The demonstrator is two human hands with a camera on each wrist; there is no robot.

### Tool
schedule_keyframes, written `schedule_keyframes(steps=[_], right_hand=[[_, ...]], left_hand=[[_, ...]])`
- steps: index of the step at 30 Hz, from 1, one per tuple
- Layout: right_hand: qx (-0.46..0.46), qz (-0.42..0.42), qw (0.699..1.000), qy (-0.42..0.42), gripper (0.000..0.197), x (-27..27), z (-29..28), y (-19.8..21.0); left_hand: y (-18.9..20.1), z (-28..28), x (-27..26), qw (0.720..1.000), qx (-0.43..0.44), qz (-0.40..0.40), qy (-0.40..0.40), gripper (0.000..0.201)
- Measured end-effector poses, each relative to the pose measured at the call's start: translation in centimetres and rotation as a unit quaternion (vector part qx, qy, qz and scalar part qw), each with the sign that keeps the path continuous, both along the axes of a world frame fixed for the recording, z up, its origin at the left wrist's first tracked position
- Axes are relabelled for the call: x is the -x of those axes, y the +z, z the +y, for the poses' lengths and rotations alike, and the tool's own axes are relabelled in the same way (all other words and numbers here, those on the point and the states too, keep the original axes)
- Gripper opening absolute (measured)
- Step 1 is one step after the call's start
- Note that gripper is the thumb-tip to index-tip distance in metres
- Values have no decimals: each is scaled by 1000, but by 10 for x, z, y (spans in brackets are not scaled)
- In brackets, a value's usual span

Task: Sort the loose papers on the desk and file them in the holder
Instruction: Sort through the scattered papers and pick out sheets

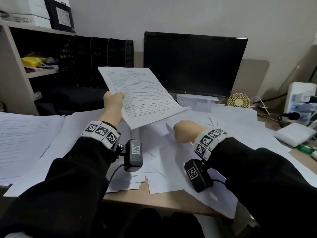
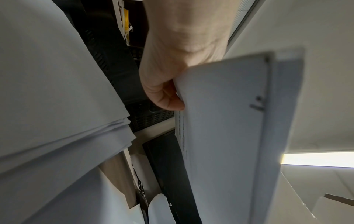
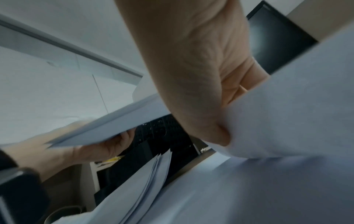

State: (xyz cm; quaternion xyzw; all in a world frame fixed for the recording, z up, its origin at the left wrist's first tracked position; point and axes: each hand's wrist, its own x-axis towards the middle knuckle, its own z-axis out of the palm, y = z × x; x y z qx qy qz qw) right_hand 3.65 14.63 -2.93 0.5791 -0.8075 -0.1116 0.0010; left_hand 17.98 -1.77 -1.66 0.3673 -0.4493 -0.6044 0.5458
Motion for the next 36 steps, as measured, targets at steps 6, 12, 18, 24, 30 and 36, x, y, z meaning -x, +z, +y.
schedule_keyframes(steps=[6,12,18,24,30,36], right_hand=[[98,-61,993,30,21,12,6,11],[183,16,983,28,32,1,17,48],[322,-60,945,4,23,4,31,93],[495,-420,758,60,13,20,39,113],[513,-655,538,136,26,33,46,122],[493,-716,462,174,21,33,41,120]], left_hand=[[0,-3,0,1000,-7,10,25,38],[5,-1,-7,993,7,53,108,40],[7,-4,-11,988,21,50,146,42],[4,-5,-5,995,14,26,94,39],[-2,-6,0,999,0,-33,31,38],[-5,14,5,973,-15,-159,-167,29]])
